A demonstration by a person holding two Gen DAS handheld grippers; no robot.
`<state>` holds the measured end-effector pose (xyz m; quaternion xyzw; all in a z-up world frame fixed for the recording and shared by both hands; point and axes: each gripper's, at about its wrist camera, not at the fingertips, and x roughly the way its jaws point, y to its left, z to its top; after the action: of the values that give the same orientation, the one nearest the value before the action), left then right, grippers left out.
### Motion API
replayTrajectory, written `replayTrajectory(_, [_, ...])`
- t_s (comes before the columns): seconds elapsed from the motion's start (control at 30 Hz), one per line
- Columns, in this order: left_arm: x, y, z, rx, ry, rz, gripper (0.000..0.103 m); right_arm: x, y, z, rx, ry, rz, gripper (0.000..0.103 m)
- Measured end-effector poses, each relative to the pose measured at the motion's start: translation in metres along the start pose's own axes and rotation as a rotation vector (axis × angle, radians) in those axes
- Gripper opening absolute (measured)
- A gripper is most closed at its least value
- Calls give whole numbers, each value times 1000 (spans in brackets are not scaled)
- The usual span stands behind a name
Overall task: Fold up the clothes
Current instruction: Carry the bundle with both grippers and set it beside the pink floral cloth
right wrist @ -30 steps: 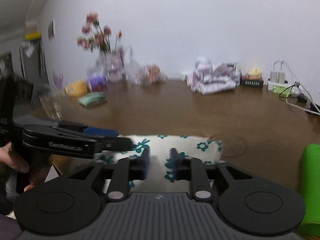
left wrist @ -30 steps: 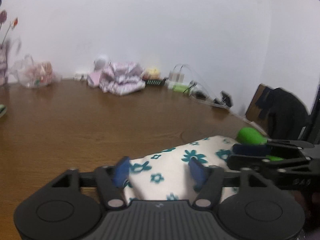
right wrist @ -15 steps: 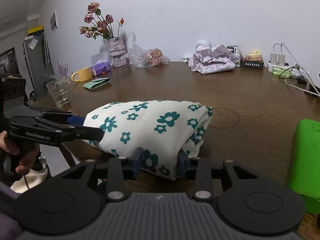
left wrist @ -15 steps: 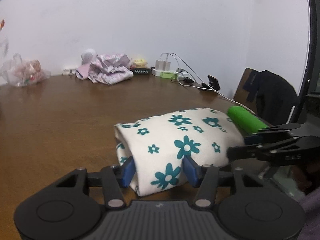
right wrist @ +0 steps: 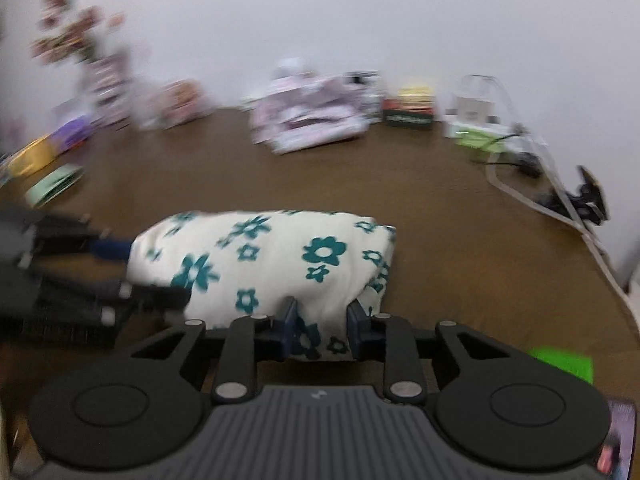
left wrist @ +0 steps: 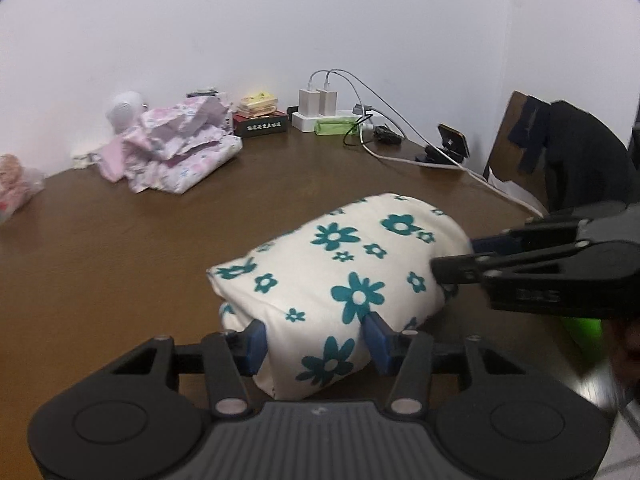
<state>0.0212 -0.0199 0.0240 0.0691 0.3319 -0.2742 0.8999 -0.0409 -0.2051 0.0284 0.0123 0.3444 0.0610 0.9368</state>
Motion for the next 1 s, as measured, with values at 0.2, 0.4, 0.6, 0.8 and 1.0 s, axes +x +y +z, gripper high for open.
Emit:
replayTrajectory(0.2, [72,31,56,-60,-1,-32,49,66,-38,32,257,-27,-113,26])
replayTrajectory(0.4, [135,49,104,-93,-26,-67,49,121,-67,76,391,-33,-191,26])
replayTrajectory(0.6, [182,59,137,-109,-55,-46,51,168,-99,115,448,-30,-202,26])
replayTrajectory(0.8, [214,70,160,-120,-71,-17,50,203,-108,145,400,-35,-220,26])
replayTrajectory(1.0, [234,77,174,-101,-82,24,51,231,-129,158,403,-71,-185,25])
